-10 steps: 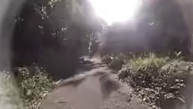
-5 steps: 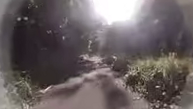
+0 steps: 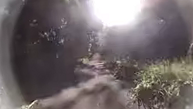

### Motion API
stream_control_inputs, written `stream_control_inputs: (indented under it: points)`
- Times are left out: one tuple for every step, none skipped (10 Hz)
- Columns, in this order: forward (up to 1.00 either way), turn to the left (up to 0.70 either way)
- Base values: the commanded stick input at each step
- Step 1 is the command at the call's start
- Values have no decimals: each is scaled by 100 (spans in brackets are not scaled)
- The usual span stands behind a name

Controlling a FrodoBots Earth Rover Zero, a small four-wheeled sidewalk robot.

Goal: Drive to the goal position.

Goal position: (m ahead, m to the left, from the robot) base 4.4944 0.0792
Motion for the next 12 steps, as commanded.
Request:
stream_control_inputs:
  points:
    - [100,0]
    - [100,0]
    - [100,0]
    - [100,0]
    - [100,0]
    - [100,0]
    - [100,0]
    - [100,0]
    - [100,0]
    - [100,0]
    - [100,0]
    - [100,0]
